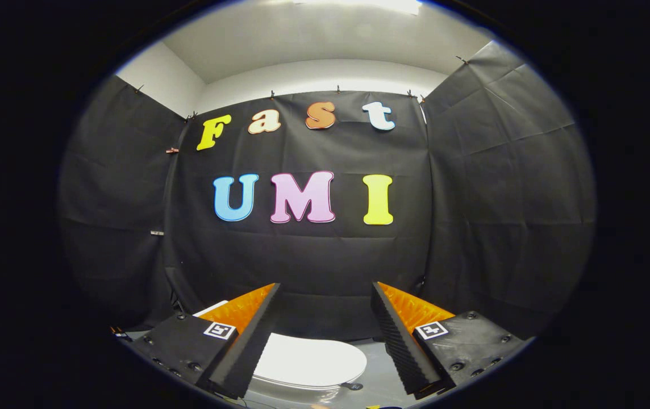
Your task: Open the toilet lid.
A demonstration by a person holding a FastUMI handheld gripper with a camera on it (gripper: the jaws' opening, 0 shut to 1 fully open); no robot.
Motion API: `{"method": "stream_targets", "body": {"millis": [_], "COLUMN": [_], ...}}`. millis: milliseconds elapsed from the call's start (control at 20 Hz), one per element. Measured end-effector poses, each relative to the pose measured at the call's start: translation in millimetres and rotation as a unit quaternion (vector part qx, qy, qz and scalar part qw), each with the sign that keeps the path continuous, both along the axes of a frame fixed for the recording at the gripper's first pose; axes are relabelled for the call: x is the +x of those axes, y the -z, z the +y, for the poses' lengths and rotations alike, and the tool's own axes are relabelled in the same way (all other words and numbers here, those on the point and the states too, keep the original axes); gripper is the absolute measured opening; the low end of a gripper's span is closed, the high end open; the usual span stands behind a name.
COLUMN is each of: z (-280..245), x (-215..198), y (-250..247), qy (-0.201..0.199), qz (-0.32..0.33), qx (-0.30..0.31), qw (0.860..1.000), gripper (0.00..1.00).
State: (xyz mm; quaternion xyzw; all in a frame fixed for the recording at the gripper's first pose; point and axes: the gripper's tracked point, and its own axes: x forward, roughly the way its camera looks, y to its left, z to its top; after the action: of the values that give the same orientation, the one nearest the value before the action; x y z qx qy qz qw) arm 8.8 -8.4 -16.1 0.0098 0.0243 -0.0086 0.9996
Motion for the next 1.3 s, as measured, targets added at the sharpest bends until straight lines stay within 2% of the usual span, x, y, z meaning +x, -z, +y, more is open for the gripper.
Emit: {"method": "stream_targets", "body": {"millis": [350,800,1100,1300], "z": [6,7,5,-5], "x": [0,3,10,22], "y": [-5,-2,7,27], "qy": [-0.013,-0.010,-0.012,-0.001], "qz": [-0.008,-0.008,-0.003,0.015], "qx": [-0.004,-0.004,-0.006,0.015], "qw": [1.000,1.000,1.000,1.000], "gripper": [0.99,0.99,0.99,0.99]}}
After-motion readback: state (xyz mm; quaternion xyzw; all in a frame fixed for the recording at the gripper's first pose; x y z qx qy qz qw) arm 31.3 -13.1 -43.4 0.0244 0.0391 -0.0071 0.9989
